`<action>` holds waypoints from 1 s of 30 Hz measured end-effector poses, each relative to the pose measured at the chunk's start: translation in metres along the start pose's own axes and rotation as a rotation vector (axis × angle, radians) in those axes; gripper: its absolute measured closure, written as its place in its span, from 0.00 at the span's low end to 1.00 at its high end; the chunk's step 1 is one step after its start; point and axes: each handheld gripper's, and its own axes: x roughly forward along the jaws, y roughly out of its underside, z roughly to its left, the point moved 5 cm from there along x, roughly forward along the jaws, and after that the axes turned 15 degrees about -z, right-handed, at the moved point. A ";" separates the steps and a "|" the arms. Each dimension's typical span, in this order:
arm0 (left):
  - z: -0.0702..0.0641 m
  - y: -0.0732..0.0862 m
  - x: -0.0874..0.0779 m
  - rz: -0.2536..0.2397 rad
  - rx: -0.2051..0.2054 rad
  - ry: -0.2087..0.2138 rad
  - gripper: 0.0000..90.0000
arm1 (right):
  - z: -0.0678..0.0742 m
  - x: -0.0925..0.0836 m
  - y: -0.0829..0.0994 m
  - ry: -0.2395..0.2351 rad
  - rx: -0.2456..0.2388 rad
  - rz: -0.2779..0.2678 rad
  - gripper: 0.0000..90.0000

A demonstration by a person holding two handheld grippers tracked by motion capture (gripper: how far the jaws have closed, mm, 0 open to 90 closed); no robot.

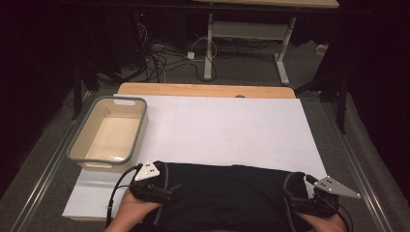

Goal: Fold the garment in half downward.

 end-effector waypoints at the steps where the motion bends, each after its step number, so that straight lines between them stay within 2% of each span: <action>1: 0.002 0.001 0.001 -0.004 -0.001 -0.011 0.00 | -0.002 0.002 -0.001 0.002 0.002 0.002 0.00; 5: 0.008 0.003 -0.004 -0.049 -0.064 -0.019 0.00 | -0.013 0.010 -0.002 0.028 0.010 0.013 0.01; 8: 0.006 0.004 -0.006 -0.072 -0.050 -0.026 0.00 | -0.023 0.015 0.000 0.061 0.029 0.032 0.02; 11: 0.005 0.005 -0.006 -0.063 -0.044 -0.025 0.00 | -0.029 0.016 0.003 0.080 0.076 0.044 0.07; 15: 0.003 0.005 -0.006 -0.058 -0.027 -0.022 0.00 | -0.031 0.020 0.003 0.087 0.090 0.068 0.12; 17: 0.003 0.005 -0.006 -0.056 -0.026 -0.020 0.00 | -0.033 0.023 0.001 0.089 0.079 0.070 0.14; 18: 0.003 0.005 -0.006 -0.056 -0.030 -0.018 0.00 | -0.035 0.025 0.000 0.096 0.070 0.074 0.17; 21: 0.004 0.005 -0.006 -0.056 -0.035 -0.013 0.00 | -0.040 0.031 0.003 0.088 0.096 0.129 0.25; 25: 0.004 0.005 -0.006 -0.057 -0.034 -0.008 0.00 | -0.034 0.033 0.006 0.067 0.050 0.157 0.43; 27: 0.004 0.005 -0.006 -0.056 -0.035 -0.007 0.00 | -0.032 0.032 0.006 0.052 0.059 0.156 0.53; 30: 0.004 0.005 -0.006 -0.062 -0.035 -0.009 0.00 | -0.027 0.030 0.007 0.004 0.049 0.155 0.74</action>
